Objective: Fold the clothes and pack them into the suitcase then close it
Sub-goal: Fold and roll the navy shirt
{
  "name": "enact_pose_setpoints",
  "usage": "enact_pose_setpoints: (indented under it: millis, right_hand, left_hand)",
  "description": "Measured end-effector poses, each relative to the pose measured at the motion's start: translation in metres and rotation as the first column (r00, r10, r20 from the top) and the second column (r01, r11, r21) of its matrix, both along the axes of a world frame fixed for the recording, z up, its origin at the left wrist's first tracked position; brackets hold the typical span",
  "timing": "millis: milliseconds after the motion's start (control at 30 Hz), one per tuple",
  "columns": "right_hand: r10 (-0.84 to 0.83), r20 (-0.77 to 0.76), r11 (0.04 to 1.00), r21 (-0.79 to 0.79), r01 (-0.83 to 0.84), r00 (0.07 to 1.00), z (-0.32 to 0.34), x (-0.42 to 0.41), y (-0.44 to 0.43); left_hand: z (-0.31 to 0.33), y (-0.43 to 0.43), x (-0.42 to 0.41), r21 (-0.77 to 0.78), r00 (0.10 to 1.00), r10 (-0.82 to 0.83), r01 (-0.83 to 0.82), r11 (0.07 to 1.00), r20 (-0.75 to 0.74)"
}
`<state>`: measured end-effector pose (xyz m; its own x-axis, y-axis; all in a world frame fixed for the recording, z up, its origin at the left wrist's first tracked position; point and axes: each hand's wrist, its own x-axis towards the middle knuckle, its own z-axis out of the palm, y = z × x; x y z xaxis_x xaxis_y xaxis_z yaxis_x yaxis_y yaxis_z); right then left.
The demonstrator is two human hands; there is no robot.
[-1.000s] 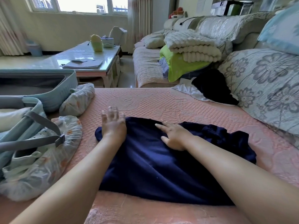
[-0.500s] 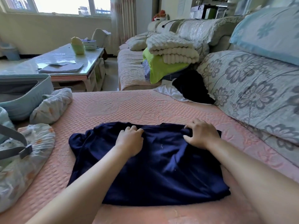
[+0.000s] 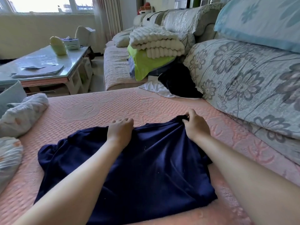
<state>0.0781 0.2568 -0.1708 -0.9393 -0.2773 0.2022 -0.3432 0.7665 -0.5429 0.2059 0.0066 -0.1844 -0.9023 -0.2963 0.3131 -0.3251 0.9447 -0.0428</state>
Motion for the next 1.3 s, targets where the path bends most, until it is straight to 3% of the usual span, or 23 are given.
enact_pose_setpoints:
  millis: [67, 133, 233, 367, 467, 567, 667, 733, 867, 1000, 1100, 1233, 1300]
  right_hand:
    - [-0.003, 0.0, 1.0, 0.01, 0.003, 1.0, -0.006, -0.003, 0.0]
    - [0.014, 0.001, 0.997, 0.075, -0.014, 1.0, -0.011, -0.003, -0.001]
    - [0.055, -0.028, 0.992, 0.118, -0.051, 0.998, -0.014, 0.0, 0.0]
    - [0.118, -0.079, 0.965, 0.244, -0.095, 0.99, -0.006, 0.008, 0.005]
    - [0.192, -0.169, 0.932, 0.341, -0.126, 0.967, -0.001, 0.017, 0.012]
    - [0.308, -0.218, 0.901, 0.38, -0.21, 0.926, 0.005, 0.033, 0.02]
    - [0.234, -0.019, 0.871, 0.449, -0.201, 0.972, 0.017, 0.06, 0.028]
    - [0.159, 0.068, 0.819, 0.547, -0.17, 0.985, 0.019, 0.077, 0.035]
    - [0.144, 0.048, 0.785, 0.603, -0.144, 0.988, 0.02, 0.111, 0.052]
    - [0.231, 0.052, 0.792, 0.571, -0.218, 0.972, 0.019, 0.135, 0.064]
    - [0.17, 0.029, 0.79, 0.594, -0.154, 0.985, 0.027, 0.129, 0.08]
    - [0.079, 0.107, 0.705, 0.697, -0.132, 0.991, 0.034, 0.137, 0.091]
    - [0.146, 0.001, 0.674, 0.732, -0.1, 0.989, 0.032, 0.146, 0.085]
  left_hand:
    - [-0.005, -0.003, -0.001, 0.11, 0.999, 0.03, -0.026, 0.994, -0.037]
    - [-0.012, -0.004, -0.001, 0.197, 0.997, -0.042, 0.053, 0.979, -0.062]
    - [-0.014, -0.002, 0.0, 0.154, 0.986, -0.121, 0.139, 0.978, -0.118]
    - [-0.004, 0.001, -0.001, 0.179, 0.973, 0.053, -0.012, 0.984, -0.224]
    - [0.0, 0.011, -0.002, 0.234, 0.993, 0.102, -0.085, 0.968, -0.06]
    - [0.001, 0.037, 0.005, 0.092, 0.999, 0.016, -0.013, 0.996, -0.031]
    - [0.0, 0.075, 0.022, 0.112, 0.995, -0.095, 0.099, 0.989, -0.036]
    - [-0.009, 0.099, 0.037, 0.145, 0.985, -0.156, 0.145, 0.979, 0.071]
    - [-0.017, 0.13, 0.067, 0.249, 0.972, -0.173, 0.131, 0.96, 0.159]
    - [-0.014, 0.15, 0.097, 0.259, 0.945, -0.259, 0.204, 0.944, 0.2]
    - [-0.012, 0.16, 0.116, 0.262, 0.905, -0.321, 0.25, 0.932, 0.28]
    - [-0.011, 0.162, 0.136, 0.287, 0.86, -0.417, 0.337, 0.897, 0.294]
    - [-0.01, 0.157, 0.146, 0.29, 0.852, -0.456, 0.382, 0.877, 0.258]
